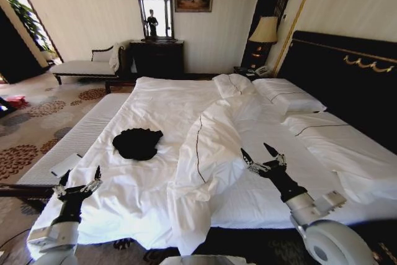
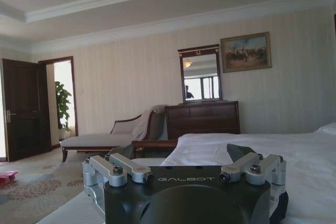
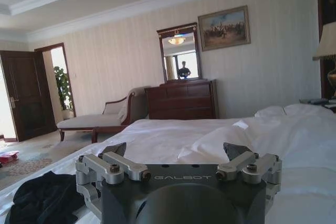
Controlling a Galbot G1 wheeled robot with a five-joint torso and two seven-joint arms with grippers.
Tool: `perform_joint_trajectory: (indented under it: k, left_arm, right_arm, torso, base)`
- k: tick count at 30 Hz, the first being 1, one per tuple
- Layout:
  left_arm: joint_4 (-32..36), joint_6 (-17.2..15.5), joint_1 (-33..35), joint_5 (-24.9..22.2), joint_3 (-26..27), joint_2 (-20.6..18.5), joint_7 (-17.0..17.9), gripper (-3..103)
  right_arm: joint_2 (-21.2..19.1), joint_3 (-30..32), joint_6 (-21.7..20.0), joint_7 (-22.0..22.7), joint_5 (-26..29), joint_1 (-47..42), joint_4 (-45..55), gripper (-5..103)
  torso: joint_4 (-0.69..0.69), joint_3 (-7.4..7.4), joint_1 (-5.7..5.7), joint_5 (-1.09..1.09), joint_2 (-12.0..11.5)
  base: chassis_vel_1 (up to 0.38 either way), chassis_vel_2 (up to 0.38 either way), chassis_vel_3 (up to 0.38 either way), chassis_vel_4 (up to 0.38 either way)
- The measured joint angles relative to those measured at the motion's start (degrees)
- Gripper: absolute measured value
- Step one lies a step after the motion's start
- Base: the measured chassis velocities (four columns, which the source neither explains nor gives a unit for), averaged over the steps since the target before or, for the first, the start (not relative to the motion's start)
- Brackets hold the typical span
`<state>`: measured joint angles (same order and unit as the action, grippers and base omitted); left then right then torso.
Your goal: Fold the clothes on the bed.
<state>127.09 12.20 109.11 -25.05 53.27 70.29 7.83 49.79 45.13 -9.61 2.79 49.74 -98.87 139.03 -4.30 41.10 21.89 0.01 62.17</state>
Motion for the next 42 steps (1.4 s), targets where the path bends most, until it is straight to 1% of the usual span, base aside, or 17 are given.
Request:
perform_joint_trajectory:
  k: [2,3,6,7,9,13,16,18,23,24,27,30,32,37,42]
  left_arm:
    - [0.3,-0.2,-0.1,0.3,0.0,0.0,0.1,100]
    - [0.3,-0.2,-0.1,0.3,0.0,0.0,0.1,100]
    - [0.8,-0.4,0.2,0.9,-0.1,0.8,0.1,100]
    - [0.8,-0.4,0.2,0.9,-0.1,0.8,0.1,100]
    - [1.2,-0.4,0.6,1.3,0.0,1.5,0.1,100]
    - [1.3,-0.3,1.1,1.4,0.2,2.2,0.1,100]
    - [1.2,-0.3,1.0,1.8,0.2,2.4,0.1,100]
    - [1.1,-0.3,0.8,2.4,-0.3,2.8,0.1,100]
    - [0.9,-0.4,0.3,3.9,-1.2,3.2,0.2,100]
    - [0.8,-0.4,0.3,4.1,-1.3,3.3,0.2,100]
    - [0.7,-0.4,0.4,4.2,-1.3,3.3,0.2,100]
    - [0.4,-0.4,0.7,3.7,-0.7,3.2,0.2,100]
    - [0.3,-0.4,0.8,3.5,-0.4,3.1,0.2,100]
    - [-0.4,-0.4,0.5,3.0,-0.2,2.8,0.2,100]
    - [-0.8,-0.5,-0.1,3.0,-0.7,2.8,0.2,100]
  right_arm:
    - [-3.3,-1.0,-2.0,1.8,4.3,3.1,-1.3,100]
    - [-3.3,-1.0,-2.0,1.8,4.3,3.1,-1.3,100]
    - [-8.1,-3.9,-4.0,3.5,8.8,9.6,-4.8,100]
    - [-8.1,-3.9,-4.0,3.5,8.8,9.6,-4.8,100]
    - [-9.4,-5.7,-4.4,4.1,9.7,12.1,-7.5,100]
    - [-8.9,-6.9,-5.2,5.0,9.9,11.9,-9.0,100]
    - [-8.5,-7.3,-5.6,5.0,8.5,10.6,-9.0,100]
    - [-8.4,-7.6,-5.8,4.7,6.4,8.7,-8.3,100]
    - [-9.3,-9.5,-6.7,5.0,5.2,8.5,-7.8,100]
    - [-9.8,-10.6,-6.8,5.3,5.2,9.6,-8.4,100]
    - [-10.4,-12.3,-7.1,5.8,5.7,11.7,-9.8,100]
    - [-10.8,-14.7,-7.7,7.1,8.0,14.5,-12.0,100]
    - [-10.8,-15.7,-7.8,7.5,8.5,15.5,-12.7,100]
    - [-10.5,-19.5,-8.6,8.8,9.0,18.3,-14.4,100]
    - [-10.1,-21.2,-9.4,9.6,9.2,18.7,-14.6,100]
  torso:
    - [-0.02,0.01,0.01,0.01,0.0]
    - [-0.02,0.01,0.01,0.01,0.0]
    - [0.01,0.01,0.01,-0.01,0.0]
    - [0.01,0.01,0.01,-0.01,0.0]
    - [0.02,0.01,0.01,-0.01,0.0]
    - [-0.01,0.0,0.01,0.0,0.0]
    - [-0.01,0.0,0.01,0.0,0.0]
    - [-0.02,0.0,0.01,-0.01,0.0]
    - [-0.03,0.0,0.0,-0.02,0.0]
    - [-0.01,0.0,0.0,-0.03,0.0]
    - [0.0,0.0,0.0,-0.02,0.0]
    - [0.0,0.0,0.0,-0.02,0.0]
    - [0.0,0.0,0.0,-0.01,0.0]
    - [0.0,0.0,0.0,-0.02,0.0]
    - [-0.01,0.0,0.0,-0.02,0.0]
  base:
    - [0.0,0.0,0.0,0.0]
    - [0.0,0.0,0.0,0.0]
    - [0.0,0.0,0.0,0.0]
    - [0.0,0.0,0.0,0.0]
    - [0.0,0.0,0.0,0.0]
    - [0.0,0.0,0.0,0.0]
    - [0.0,0.0,0.0,0.0]
    - [0.0,0.0,0.0,0.0]
    - [0.0,0.0,0.0,0.0]
    - [0.0,0.0,0.0,0.0]
    - [0.0,0.0,0.0,0.0]
    - [0.0,0.0,0.0,0.0]
    - [0.0,0.0,0.0,0.0]
    - [0.0,0.0,0.0,0.0]
    - [0.0,0.0,0.0,0.0]
